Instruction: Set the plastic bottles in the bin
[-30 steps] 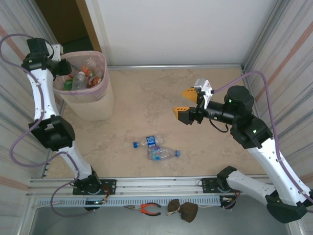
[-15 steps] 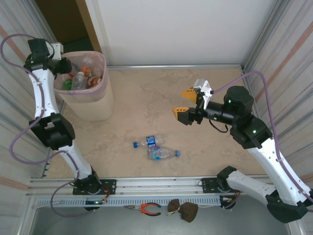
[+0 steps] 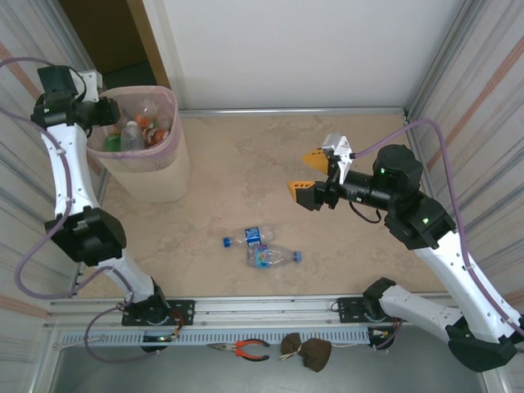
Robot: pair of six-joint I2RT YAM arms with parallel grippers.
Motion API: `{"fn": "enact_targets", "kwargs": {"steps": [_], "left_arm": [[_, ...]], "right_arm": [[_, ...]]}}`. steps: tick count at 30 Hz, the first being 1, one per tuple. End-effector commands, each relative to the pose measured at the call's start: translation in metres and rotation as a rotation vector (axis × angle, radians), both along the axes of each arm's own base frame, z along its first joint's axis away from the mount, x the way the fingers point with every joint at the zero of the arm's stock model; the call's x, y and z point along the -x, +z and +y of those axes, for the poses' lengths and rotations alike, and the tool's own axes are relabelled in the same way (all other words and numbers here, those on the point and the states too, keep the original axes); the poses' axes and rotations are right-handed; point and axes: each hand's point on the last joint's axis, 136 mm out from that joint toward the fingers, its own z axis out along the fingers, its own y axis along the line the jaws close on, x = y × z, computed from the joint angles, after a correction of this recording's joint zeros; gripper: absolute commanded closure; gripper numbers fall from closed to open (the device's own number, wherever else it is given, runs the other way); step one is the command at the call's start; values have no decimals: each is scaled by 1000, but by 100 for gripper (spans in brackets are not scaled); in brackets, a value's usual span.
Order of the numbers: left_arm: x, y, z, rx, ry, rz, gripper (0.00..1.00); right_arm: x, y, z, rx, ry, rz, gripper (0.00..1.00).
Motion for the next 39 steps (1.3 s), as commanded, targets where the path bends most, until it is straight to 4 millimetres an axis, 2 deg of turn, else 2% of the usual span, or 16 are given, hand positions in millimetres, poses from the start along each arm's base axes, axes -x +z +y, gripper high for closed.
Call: {"fn": "enact_targets", "kwargs": {"steps": [1, 5, 12, 19, 24, 33, 39], "left_arm": [[21, 24, -21, 49, -44, -49, 71], [34, 30, -37, 101, -82, -66, 70], [60, 27, -79, 168, -184, -64, 66], [83, 21, -122, 229, -259, -70, 64], [98, 19, -149, 294, -307, -104, 63], [113, 4, -167, 340, -339, -88, 62], [117, -4, -175, 354, -357, -69, 62]], "right_arm": [[3, 4, -2, 27, -5, -38, 23], [1, -13, -2, 96, 0, -35, 23], [12, -71, 10, 289, 107, -75, 22], [29, -146, 20, 544, 245, -105, 22], [31, -209, 21, 729, 291, -57, 23], [31, -300, 0, 962, 293, 37, 26], [31, -346, -13, 1087, 309, 87, 26]]}}
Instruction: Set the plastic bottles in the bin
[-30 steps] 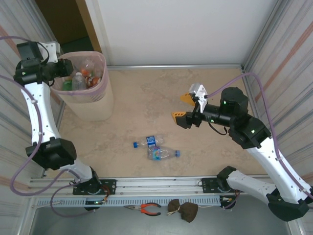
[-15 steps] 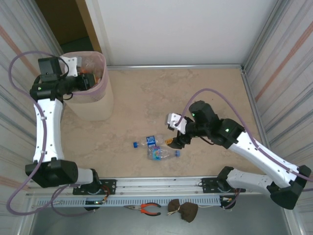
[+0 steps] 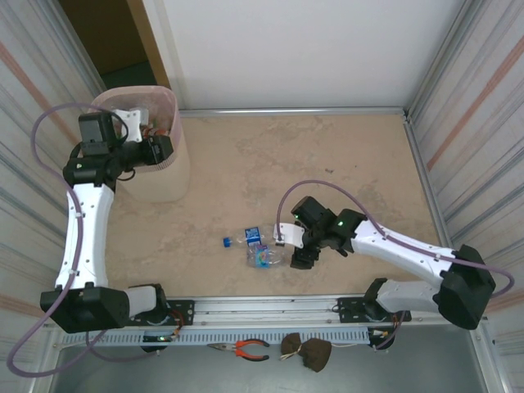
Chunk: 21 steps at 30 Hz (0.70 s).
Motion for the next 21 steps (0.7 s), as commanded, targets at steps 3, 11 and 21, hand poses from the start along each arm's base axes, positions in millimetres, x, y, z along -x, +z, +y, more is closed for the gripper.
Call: {"fn": "enact_targets", "kwargs": {"steps": [3, 11, 21], "left_arm": [[8, 8, -12, 26, -40, -33, 62], [6, 6, -15, 36, -56, -34, 62], [4, 6, -19, 57, -73, -41, 62]], "right_arm": [[-6, -28, -4, 86, 21, -9, 27], [-3, -53, -3, 129, 30, 36, 31], [14, -84, -11, 251, 72, 106, 40]]}}
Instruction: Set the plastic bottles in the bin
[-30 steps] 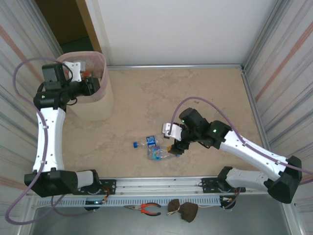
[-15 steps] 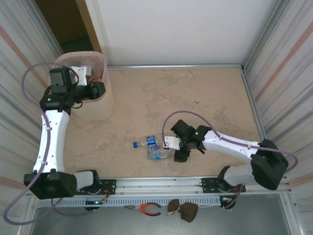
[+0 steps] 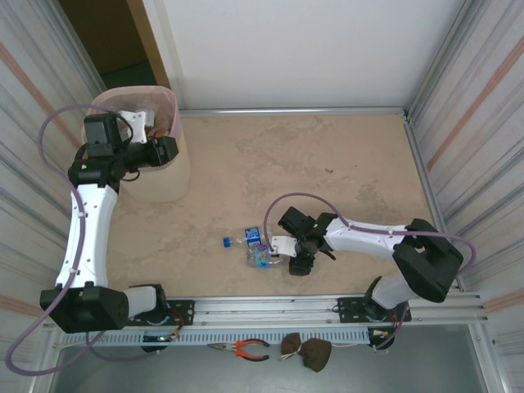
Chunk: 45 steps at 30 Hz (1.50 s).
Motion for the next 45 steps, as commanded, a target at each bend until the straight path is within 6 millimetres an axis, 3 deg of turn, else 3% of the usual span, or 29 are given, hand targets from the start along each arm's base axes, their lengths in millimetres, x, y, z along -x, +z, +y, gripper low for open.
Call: {"fn": "enact_targets", "kwargs": {"steps": [1, 11, 20, 25, 31, 39, 45], "left_arm": [[4, 10, -7, 30, -26, -34, 62], [6, 17, -9, 43, -39, -50, 63], [13, 25, -27, 58, -128, -59, 62], [21, 32, -58, 23, -246, -57, 60], [49, 35, -120, -38, -493, -48, 54], [117, 9, -197, -209, -857, 31, 42], [155, -15, -226, -296, -1006, 102, 35]], "right_arm": [[8, -14, -10, 82, 36, 16, 43], [10, -13, -8, 86, 54, -7, 60], [-7, 35, 1, -30, 63, -193, 67], [-25, 78, 1, -81, 89, -385, 70], [-46, 137, -2, -85, 162, -656, 72], [-57, 204, -1, -37, 374, -1024, 81], [-61, 248, -1, -6, 424, -1183, 85]]}}
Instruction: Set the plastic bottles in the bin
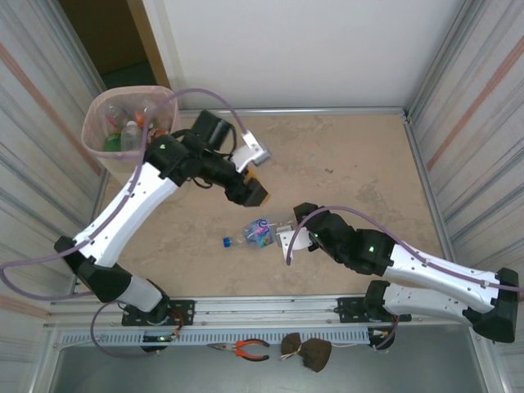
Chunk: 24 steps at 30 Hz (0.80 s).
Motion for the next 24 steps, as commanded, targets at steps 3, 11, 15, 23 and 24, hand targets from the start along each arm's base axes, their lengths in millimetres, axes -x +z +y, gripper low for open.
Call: {"fn": "enact_targets", "kwargs": {"steps": [3, 11, 15, 23, 24], "left_arm": [[25, -12, -7, -93, -93, 23, 33], [34, -29, -18, -130, -120, 79, 30], [33, -39, -20, -157, -126, 106, 30], [36, -53, -29, -190, -159, 138, 29], [37, -54, -30, -192, -164, 145, 29]], "right_arm": [[-7, 50, 1, 38, 33, -201, 86], [-6, 67, 4, 22, 48, -266, 89], [-4, 71, 7, 14, 59, -272, 90], [0, 77, 12, 10, 77, -283, 90], [0, 77, 12, 11, 78, -285, 90]]}}
